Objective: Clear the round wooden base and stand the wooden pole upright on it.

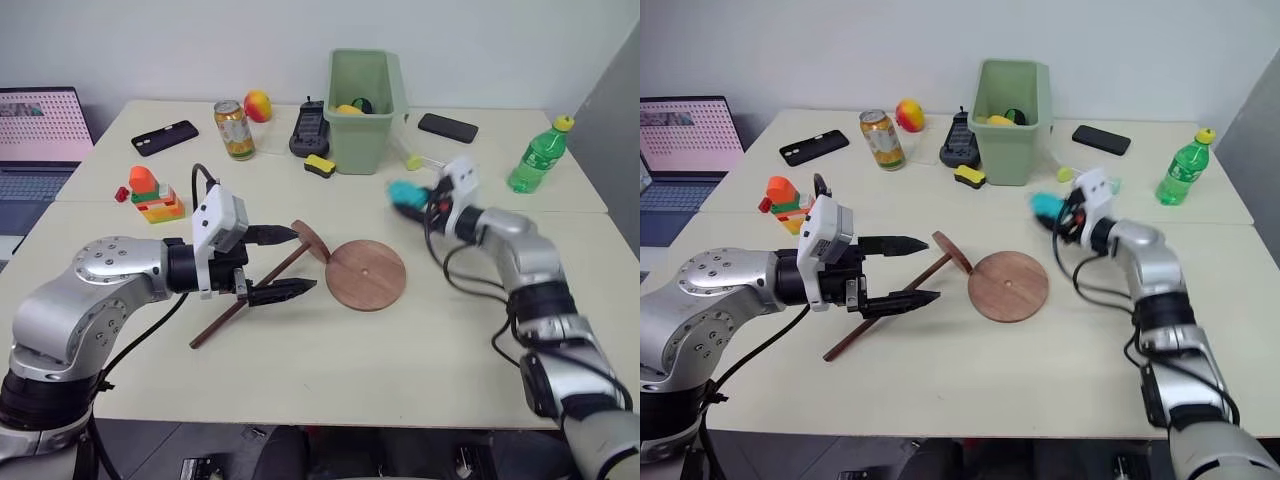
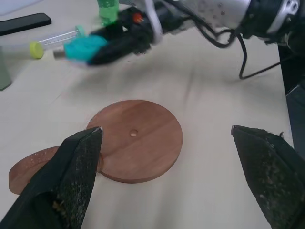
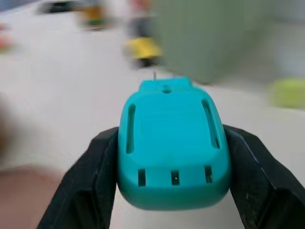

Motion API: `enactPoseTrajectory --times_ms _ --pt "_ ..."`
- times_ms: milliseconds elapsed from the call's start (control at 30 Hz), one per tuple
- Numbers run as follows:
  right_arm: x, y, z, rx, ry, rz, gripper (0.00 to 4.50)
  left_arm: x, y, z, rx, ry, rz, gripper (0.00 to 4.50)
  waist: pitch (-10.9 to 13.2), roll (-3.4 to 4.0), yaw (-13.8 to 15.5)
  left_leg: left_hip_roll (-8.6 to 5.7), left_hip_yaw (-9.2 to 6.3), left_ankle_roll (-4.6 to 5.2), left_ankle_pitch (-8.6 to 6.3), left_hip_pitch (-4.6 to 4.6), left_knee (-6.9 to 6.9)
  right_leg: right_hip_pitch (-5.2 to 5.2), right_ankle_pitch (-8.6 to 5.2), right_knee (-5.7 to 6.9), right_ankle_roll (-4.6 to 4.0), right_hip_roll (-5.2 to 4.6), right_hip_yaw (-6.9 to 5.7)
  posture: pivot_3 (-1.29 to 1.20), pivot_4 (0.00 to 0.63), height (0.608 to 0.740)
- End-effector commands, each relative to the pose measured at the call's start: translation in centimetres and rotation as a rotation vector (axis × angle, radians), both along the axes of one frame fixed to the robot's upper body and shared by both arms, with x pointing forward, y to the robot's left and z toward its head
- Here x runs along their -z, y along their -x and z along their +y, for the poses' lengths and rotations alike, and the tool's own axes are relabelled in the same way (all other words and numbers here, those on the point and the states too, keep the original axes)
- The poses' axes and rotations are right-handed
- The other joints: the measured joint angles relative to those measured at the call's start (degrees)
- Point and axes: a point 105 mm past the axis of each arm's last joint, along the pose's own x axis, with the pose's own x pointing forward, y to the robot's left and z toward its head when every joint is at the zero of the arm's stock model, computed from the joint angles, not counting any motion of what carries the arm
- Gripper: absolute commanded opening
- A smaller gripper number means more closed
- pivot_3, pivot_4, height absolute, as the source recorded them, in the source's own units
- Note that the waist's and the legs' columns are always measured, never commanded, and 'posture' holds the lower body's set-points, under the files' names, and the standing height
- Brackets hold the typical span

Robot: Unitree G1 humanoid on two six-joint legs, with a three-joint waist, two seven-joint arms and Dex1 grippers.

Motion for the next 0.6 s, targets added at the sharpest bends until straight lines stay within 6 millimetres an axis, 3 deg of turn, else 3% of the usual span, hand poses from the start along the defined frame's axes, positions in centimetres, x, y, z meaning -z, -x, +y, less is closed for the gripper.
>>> enactPoseTrajectory --times_ms 33,133,233,300,367,467,600 --pt "1.2 -1.3 -2.4 0.153 0.057 0.03 2.75 -1.0 -0.3 -0.2 0.009 0.007 -0.058 4.5 0.0 0.0 -0.21 -0.01 0.06 0.0 0.0 -0.02 -0.03 -0.01 0.0 -0.02 0.0 0.0 0.02 0.0 0.15 0.74" --pt "2.4 -1.5 -3.4 0.191 0.124 0.072 2.75 -1.1 -0.5 -0.3 0.013 0.007 -0.066 4.5 0.0 0.0 -0.58 -0.01 0.27 -0.16 0.09 -0.01 -0.08 -0.09 0.0 -0.02 0.0 0.0 0.07 0.0 0.15 0.74" --pt "2.4 -1.6 -4.1 0.212 0.127 0.073 3.51 -1.2 -0.7 -0.3 0.012 0.004 -0.074 4.5 0.0 0.0 -1.02 0.04 0.37 -0.17 0.1 -0.08 -0.08 -0.24 0.0 0.05 0.0 -0.03 0.18 0.0 0.15 0.74" --pt "1.6 -1.7 -4.4 0.216 0.116 0.044 4.12 -1.2 -0.6 -0.2 0.01 0.005 -0.075 4.5 0.0 0.0 -1.45 0.04 0.43 -0.18 0.1 -0.07 -0.08 -0.27 0.0 0.08 0.0 -0.03 0.22 0.0 0.15 0.74" --pt "0.4 -1.8 -4.7 0.219 0.109 0.002 4.44 -1.2 -0.6 -0.1 0.004 0.006 -0.074 4.5 0.0 0.0 -1.57 0.05 0.43 -0.18 0.1 -0.07 -0.07 -0.27 0.0 0.09 0.0 -0.02 0.22 0.0 0.15 0.74" --pt "-1.1 -1.8 -4.6 0.197 0.104 -0.046 4.44 -1.0 -0.6 0.2 -0.011 -0.005 -0.075 4.5 0.0 0.0 -1.58 0.07 0.43 -0.18 0.1 -0.07 -0.08 -0.28 0.0 0.09 0.0 -0.02 0.21 0.0 0.15 0.74" --pt "-3.7 -1.2 -2.9 0.064 0.045 -0.11 4.44 -0.8 -1.0 1.0 -0.029 -0.048 -0.083 4.5 0.01 0.01 -1.56 0.08 0.43 -0.18 0.1 -0.08 -0.08 -0.29 0.0 0.09 0.0 -0.02 0.22 0.0 0.15 0.74"
